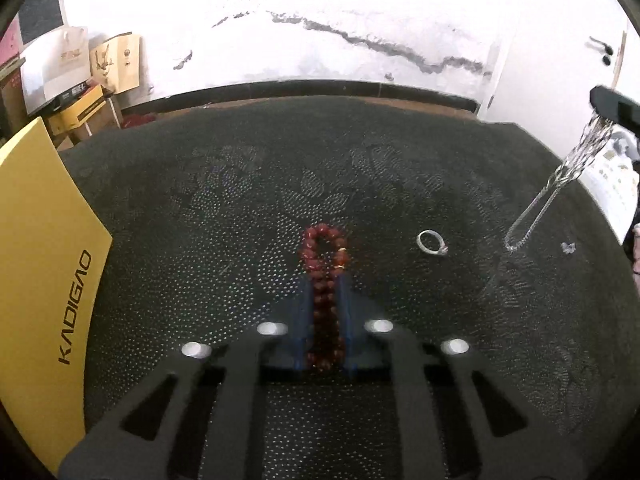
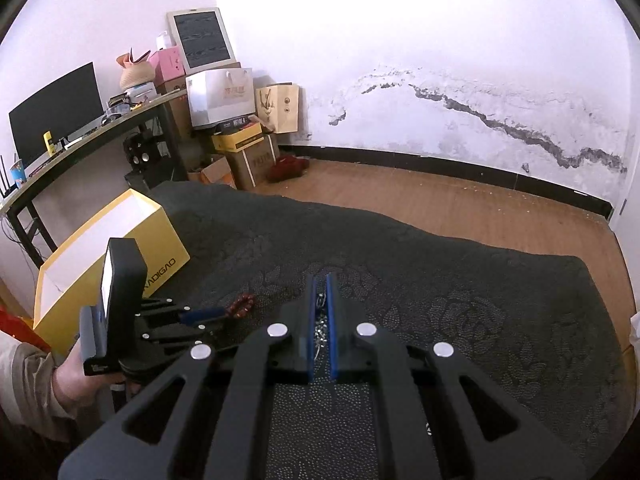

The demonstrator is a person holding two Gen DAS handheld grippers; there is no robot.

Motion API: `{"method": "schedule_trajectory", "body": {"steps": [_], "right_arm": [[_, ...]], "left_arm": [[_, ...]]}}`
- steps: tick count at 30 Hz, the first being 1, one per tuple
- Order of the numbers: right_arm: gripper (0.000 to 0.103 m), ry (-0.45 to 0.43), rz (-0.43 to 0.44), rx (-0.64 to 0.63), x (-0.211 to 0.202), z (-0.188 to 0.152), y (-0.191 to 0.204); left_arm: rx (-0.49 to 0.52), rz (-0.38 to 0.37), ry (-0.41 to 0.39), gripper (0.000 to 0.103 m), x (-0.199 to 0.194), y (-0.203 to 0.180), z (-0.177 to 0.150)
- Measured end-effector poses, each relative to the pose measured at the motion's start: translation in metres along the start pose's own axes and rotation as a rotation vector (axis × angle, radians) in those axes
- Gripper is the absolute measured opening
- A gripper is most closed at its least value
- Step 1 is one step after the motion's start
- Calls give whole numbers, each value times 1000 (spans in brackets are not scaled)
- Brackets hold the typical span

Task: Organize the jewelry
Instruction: 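Close the left gripper on the red bead bracelet while the right gripper holds the chain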

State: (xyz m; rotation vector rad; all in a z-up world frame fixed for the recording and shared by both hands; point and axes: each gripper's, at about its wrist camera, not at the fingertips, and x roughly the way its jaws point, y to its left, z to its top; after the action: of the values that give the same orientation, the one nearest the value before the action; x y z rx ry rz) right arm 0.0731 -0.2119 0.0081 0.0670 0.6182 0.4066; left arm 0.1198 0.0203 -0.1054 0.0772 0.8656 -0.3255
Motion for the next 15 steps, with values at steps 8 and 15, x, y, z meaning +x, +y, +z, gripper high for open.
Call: {"method": "schedule_trajectory", "body": {"steps": [8, 15], "right_arm": [[6, 2, -4, -20, -2, 1, 2], [6, 4, -9, -38, -4, 4, 10]], "left_arm": [[-4, -6, -49, 7, -16, -4, -3], [-19, -15, -116, 7, -45, -2, 8]]}}
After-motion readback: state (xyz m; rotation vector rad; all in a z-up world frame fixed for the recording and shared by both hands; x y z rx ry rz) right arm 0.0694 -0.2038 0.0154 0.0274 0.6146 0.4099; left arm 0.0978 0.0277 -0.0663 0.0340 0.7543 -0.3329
